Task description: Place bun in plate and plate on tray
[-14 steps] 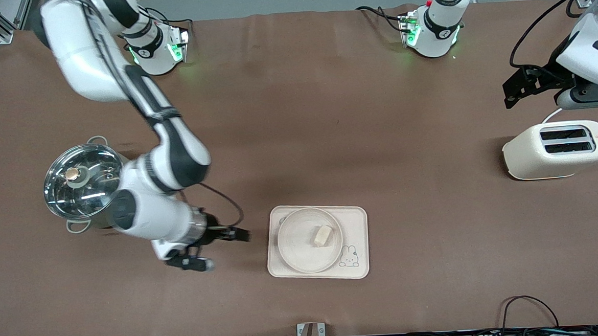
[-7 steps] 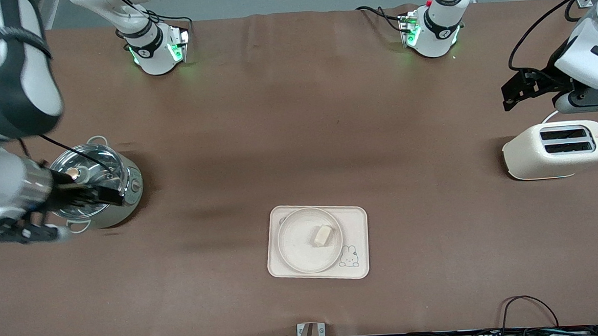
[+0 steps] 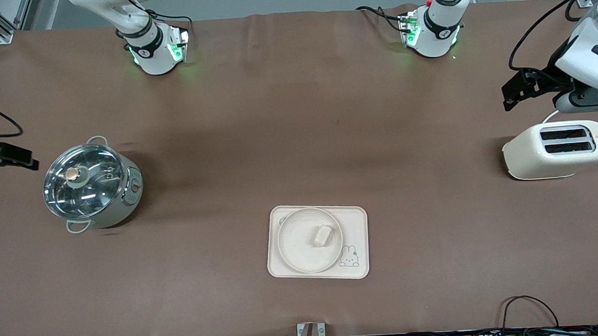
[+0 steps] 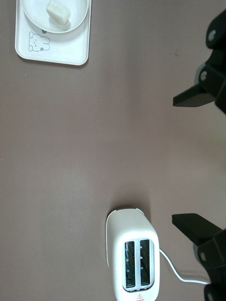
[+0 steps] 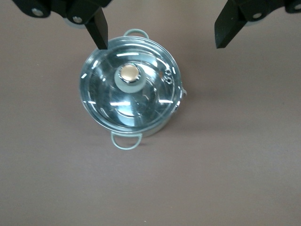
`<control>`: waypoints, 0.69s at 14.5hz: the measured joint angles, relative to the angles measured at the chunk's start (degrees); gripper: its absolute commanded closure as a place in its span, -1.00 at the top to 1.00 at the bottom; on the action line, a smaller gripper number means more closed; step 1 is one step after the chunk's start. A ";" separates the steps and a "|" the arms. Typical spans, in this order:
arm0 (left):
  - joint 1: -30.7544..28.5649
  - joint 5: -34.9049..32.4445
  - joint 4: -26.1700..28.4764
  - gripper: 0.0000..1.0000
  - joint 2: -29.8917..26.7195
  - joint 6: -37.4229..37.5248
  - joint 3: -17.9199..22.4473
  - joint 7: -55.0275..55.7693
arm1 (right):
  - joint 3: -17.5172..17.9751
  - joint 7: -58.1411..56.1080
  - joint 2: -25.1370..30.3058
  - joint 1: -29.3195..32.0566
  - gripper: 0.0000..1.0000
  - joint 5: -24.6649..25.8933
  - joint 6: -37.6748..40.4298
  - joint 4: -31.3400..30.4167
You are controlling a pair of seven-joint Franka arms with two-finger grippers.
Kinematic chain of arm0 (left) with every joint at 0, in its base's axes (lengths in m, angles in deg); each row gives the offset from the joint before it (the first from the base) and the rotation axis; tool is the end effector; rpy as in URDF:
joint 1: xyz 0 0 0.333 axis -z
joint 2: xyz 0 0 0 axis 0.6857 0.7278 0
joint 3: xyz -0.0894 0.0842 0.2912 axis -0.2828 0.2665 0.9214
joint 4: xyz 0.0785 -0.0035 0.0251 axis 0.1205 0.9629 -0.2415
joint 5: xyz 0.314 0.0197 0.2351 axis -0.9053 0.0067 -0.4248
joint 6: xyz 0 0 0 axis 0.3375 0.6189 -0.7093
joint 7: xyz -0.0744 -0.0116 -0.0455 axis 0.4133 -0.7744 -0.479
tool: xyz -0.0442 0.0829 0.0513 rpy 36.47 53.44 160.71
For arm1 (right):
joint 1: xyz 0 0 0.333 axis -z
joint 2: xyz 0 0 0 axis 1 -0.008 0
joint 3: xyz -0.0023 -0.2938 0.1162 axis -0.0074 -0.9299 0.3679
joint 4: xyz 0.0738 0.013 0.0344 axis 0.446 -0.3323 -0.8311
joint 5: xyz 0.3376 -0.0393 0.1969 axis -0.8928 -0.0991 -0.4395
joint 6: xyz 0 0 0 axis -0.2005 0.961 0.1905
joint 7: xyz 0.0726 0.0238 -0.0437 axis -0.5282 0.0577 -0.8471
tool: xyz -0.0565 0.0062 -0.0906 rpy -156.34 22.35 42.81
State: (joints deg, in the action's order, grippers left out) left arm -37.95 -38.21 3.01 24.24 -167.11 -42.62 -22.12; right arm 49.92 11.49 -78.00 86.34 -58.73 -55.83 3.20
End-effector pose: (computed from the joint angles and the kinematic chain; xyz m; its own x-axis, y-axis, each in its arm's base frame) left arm 0.5506 -0.0878 0.6453 0.9996 -0.0253 0.0142 -0.0248 -0.9991 -0.0332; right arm 0.5945 -0.0891 0.5843 0.9979 0.0298 -0.0583 0.0280 -0.9991 -0.0311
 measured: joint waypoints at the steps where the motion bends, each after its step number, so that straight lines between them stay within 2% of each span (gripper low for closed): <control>1: 0.00 0.00 -0.01 1.00 0.00 0.00 0.00 0.00 | -1.63 -0.13 1.02 -1.18 1.00 0.00 0.14 -0.80; 3: 0.00 0.00 -0.01 1.00 0.00 0.00 0.00 0.00 | -3.59 -0.13 2.86 -3.22 1.00 0.00 0.18 -2.30; 7: 0.00 0.00 -0.02 1.00 0.00 0.00 0.01 0.00 | -3.34 0.16 6.18 -4.60 1.00 0.01 0.20 -4.19; 8: 0.00 0.00 -0.02 1.00 0.00 0.00 0.02 0.00 | -2.49 0.26 7.14 -4.33 1.00 0.01 0.21 -4.86; 10: -0.21 0.00 -0.03 1.00 0.00 0.00 0.16 0.00 | 1.42 1.33 8.93 -1.98 1.00 0.05 0.25 -6.13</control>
State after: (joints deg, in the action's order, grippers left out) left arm -38.16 -38.21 2.98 24.24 -167.11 -42.46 -22.12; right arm 51.35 12.83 -69.07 84.35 -58.69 -55.58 -2.93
